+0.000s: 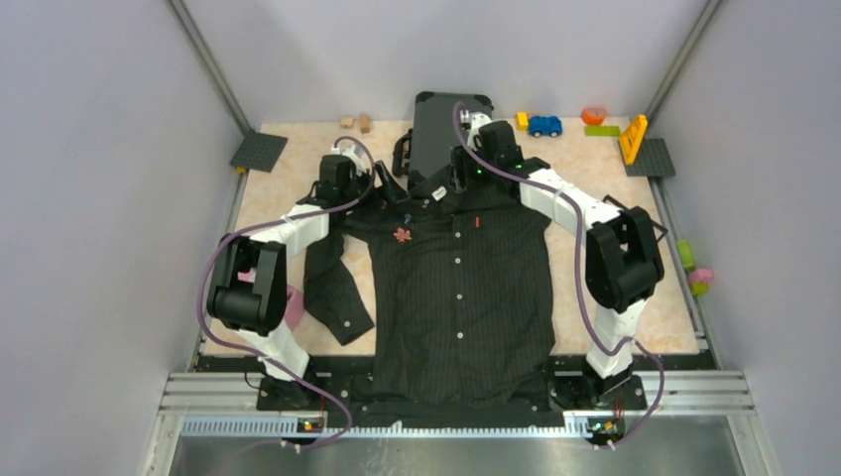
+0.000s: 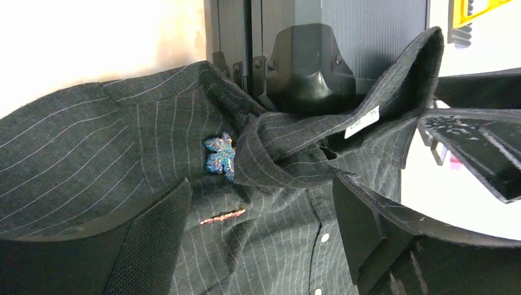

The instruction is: Pin the brooch onto the clothing

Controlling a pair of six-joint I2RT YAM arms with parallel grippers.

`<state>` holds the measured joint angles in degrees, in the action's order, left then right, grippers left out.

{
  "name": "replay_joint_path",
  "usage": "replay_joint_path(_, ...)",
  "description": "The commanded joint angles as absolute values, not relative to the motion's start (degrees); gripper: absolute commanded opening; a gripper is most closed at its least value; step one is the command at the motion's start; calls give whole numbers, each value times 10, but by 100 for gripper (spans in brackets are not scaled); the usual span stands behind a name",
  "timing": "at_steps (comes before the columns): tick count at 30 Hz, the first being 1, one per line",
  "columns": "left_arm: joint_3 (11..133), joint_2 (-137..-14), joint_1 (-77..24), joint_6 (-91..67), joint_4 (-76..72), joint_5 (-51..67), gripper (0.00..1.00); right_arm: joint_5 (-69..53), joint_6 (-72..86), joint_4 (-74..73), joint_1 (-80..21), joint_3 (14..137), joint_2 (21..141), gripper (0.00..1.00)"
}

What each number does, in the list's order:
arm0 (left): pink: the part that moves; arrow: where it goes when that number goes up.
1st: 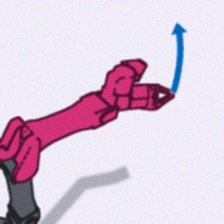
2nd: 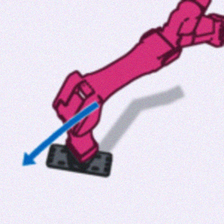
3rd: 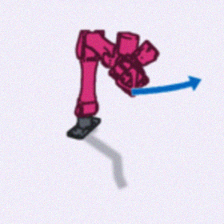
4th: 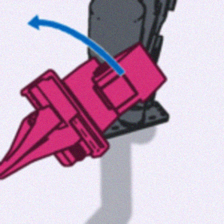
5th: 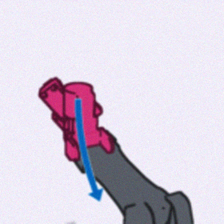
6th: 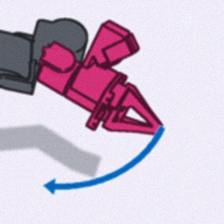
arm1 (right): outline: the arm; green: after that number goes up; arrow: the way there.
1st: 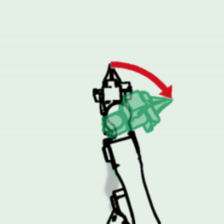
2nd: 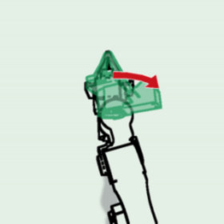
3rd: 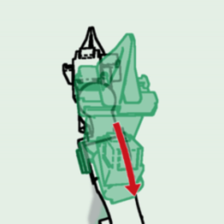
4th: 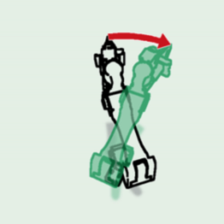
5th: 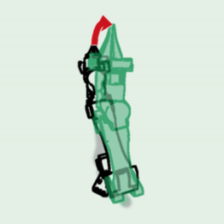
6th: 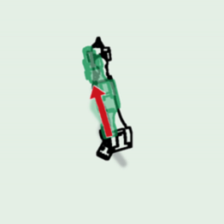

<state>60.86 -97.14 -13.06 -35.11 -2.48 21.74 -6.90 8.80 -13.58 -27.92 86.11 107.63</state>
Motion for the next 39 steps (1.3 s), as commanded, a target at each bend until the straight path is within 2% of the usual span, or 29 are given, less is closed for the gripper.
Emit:
replay_joint_path(1,624,-986,-128,-391,-98,244,89,-61,108,-127,-291,906,1091,53)
replay_joint_path(5,624,-1004,-127,-402,-115,258,86,-48,118,-134,-293,919,1106,53)
replay_joint_path(9,627,-1016,-127,-410,-118,264,77,-10,119,-153,-298,931,1121,52)
replay_joint_path(12,630,-1024,-128,-409,-117,261,71,-2,119,-163,-300,935,1128,48)
replay_joint_path(14,634,-1031,-128,-407,-116,261,65,-2,119,-164,-301,936,1131,38)
replay_joint_path(16,639,-1037,-128,-405,-116,263,44,-2,122,-166,-301,938,1131,25)
replay_joint_path(17,642,-1036,-128,-404,-116,263,30,-2,124,-165,-301,939,1130,18)
replay_joint_path(18,643,-1032,-129,-403,-117,260,10,-2,128,-166,-301,940,1127,10)
replay_joint_path(19,642,-1023,-130,-400,-119,252,1,-2,131,-164,-301,940,1123,3)
replay_joint_path(20,642,-1013,-131,-395,-121,244,0,-2,135,-163,-301,939,1117,0)
replay_joint_path(29,690,-940,-134,-340,-89,184,0,78,145,-156,-300,944,1073,0)
replay_joint_path(39,804,-1027,-135,-304,-42,175,0,126,171,-155,-277,980,1110,0)
